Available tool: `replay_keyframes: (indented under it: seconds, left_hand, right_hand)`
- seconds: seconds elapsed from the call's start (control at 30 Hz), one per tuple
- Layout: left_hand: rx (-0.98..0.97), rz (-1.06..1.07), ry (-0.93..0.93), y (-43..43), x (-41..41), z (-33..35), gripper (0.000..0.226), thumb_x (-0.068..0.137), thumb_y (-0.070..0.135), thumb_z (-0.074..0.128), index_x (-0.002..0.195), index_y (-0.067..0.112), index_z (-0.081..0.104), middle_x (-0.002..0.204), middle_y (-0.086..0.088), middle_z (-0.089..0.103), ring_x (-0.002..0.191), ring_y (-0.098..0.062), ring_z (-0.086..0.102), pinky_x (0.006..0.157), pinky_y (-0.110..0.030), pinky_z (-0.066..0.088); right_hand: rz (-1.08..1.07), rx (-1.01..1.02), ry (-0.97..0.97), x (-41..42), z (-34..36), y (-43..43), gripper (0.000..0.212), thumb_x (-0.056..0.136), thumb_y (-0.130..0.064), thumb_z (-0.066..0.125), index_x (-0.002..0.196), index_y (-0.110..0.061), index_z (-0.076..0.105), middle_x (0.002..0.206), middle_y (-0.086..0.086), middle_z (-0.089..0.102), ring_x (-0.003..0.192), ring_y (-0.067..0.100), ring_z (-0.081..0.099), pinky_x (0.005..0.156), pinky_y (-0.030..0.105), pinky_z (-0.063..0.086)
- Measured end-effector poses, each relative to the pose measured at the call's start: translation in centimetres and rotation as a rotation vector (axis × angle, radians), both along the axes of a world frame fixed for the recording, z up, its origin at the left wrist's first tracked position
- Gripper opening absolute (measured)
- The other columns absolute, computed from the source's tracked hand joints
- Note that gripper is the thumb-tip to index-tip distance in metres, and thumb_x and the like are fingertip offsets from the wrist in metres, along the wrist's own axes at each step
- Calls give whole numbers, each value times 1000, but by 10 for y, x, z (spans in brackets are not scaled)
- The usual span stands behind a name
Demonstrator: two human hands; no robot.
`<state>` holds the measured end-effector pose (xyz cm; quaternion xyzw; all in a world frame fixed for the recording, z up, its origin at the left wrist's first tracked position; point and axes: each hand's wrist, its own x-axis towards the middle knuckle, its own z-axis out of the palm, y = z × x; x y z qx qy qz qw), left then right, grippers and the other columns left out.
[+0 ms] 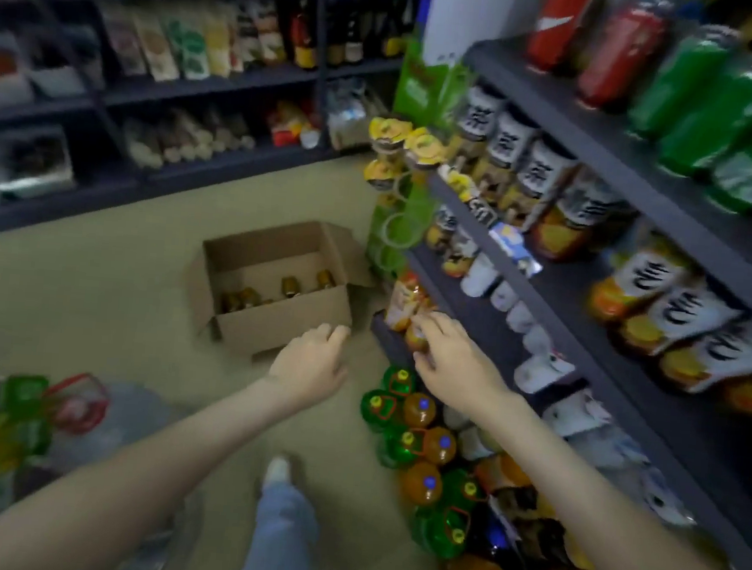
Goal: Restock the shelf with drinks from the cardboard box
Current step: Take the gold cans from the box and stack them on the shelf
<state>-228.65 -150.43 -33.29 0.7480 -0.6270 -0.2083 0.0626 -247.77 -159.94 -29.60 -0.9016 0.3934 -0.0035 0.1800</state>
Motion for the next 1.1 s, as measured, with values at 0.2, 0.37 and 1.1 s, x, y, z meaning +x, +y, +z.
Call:
replay_keyframes:
  seconds: [0.2,0.37,1.1]
  left_hand:
    - [174,92,15,-25,123,-56,46,97,31,42,138,13,34,127,-11,47,113,-30,48,88,-38,46]
    - [249,247,-86,-59,219,-74,44,97,31,40,135,11,39,129,-14,46,114,-33,48,90,-41,46]
    - [699,230,-176,-291,440,-437,59,97,22,42,149,15,16,147,-14,31,132,-31,36,107,-42,30]
  right_hand:
    - [32,136,109,113,-62,-55,51,96,-19,49,145,-12,35,141,6,40,131,24,38,99,32,37]
    - [-13,344,200,184,-105,-98,57,96,-17,49,149,-15,28,147,6,36,137,26,33,108,38,35]
    - [-111,640,487,446,-479,-388,67,93,-8,53,151,-28,24,145,10,40,126,27,46,99,34,40]
